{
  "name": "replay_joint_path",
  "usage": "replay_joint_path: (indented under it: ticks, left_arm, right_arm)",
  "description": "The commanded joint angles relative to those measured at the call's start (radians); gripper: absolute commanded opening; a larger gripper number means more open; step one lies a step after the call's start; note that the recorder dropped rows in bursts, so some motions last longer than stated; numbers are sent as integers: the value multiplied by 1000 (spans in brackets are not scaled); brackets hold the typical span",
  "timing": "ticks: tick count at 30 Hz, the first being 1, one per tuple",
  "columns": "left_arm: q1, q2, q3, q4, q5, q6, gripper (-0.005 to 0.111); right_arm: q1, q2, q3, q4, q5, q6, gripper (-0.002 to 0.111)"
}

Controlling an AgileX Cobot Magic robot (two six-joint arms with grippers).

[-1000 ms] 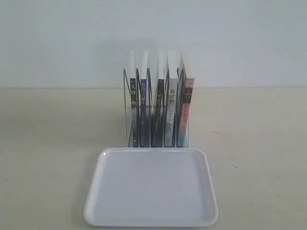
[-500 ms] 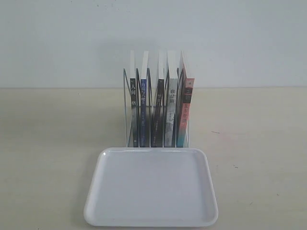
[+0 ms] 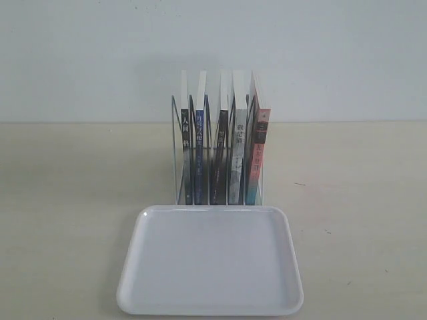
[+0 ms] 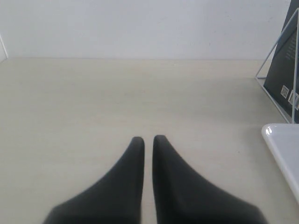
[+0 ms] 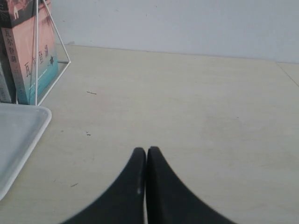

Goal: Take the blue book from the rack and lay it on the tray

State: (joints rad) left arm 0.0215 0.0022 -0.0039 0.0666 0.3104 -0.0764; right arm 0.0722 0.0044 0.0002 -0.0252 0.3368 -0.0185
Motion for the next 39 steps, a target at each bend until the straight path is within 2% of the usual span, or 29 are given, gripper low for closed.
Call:
replay_joint_path:
  ticks: [1,9,12,18,21,28,30,33,35,39]
  left_arm:
    - [-8,-2,4,3,-4,2,6]
    - [-8,-2,4,3,-4,2,6]
    - [-8,-2,4,3,-4,2,6]
    - [-8,-2,4,3,-4,2,6]
    - [-8,-2,4,3,-4,2,6]
    - [-8,-2,4,3,-4,2,6]
    - [-8,-2,4,3,-4,2,6]
    - [-8,-2,4,3,-4,2,6]
    - [-8,-2,4,3,-4,2,6]
    - [-8,-2,4,3,-4,2,6]
  right_arm:
    - [-3,-4,0,-5,-3,-2,0]
    - [-3,-4,0,-5,-3,-2,0]
    - [-3,-4,0,-5,-56,-2,0]
    - [-3,-4,0,-5,-455,-2,0]
    - [-3,-4,0,-5,-536,2,0]
    - [-3,-4,0,-5,-944,45,0]
    - [-3,-4,-47,-5,-995,28,0]
    - [-3,10,-166,-14,-959,-3,0]
    - [-3,69,-276,-27,-845,12,0]
    - [-3,240,-512,-72,-299,18,0]
